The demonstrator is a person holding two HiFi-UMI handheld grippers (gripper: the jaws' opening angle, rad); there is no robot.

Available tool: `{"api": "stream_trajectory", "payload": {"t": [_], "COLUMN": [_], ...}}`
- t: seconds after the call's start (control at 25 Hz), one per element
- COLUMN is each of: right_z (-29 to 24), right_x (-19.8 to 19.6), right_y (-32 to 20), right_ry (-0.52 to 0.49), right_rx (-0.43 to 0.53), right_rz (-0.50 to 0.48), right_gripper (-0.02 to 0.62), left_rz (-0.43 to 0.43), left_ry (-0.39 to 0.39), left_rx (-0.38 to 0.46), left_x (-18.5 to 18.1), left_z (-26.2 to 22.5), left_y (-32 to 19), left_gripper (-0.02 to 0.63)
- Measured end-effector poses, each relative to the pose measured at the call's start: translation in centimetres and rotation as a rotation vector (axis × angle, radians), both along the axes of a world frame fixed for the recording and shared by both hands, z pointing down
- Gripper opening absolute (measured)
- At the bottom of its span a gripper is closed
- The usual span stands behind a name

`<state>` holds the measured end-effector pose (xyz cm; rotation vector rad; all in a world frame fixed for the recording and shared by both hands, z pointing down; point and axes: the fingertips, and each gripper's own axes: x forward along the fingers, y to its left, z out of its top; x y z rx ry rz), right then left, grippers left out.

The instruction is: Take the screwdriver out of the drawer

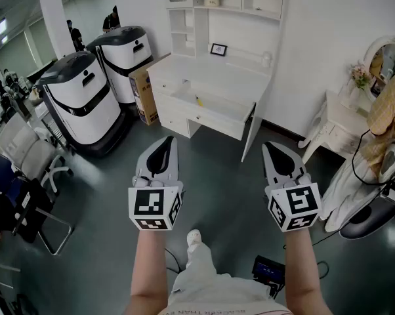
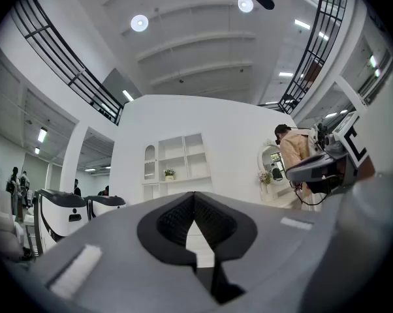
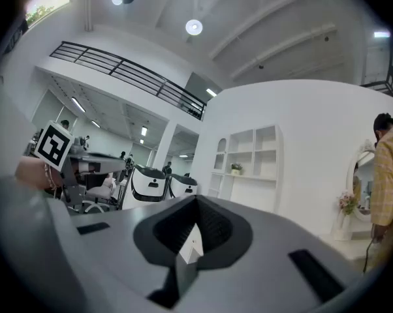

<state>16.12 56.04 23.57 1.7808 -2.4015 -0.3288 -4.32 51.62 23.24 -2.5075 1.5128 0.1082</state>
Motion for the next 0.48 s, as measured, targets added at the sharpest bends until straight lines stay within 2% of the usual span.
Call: {"api": "stream_trajectory", "payload": {"t": [0.48], "right_z": [0.3], "right_x": [0.5], "right_y": [-6.8], "right_ry": [0.021], "right_rx": [-0.018], "right_rz": [-0.013], "right_gripper": [0.007], "left_rz": [-0.026], "left_ry": [0.021], "left_rx": [0.004], "left_x": [0.2], "left_z": [-0.1], "left_y": [-6.7], "left_gripper": [0.005]}}
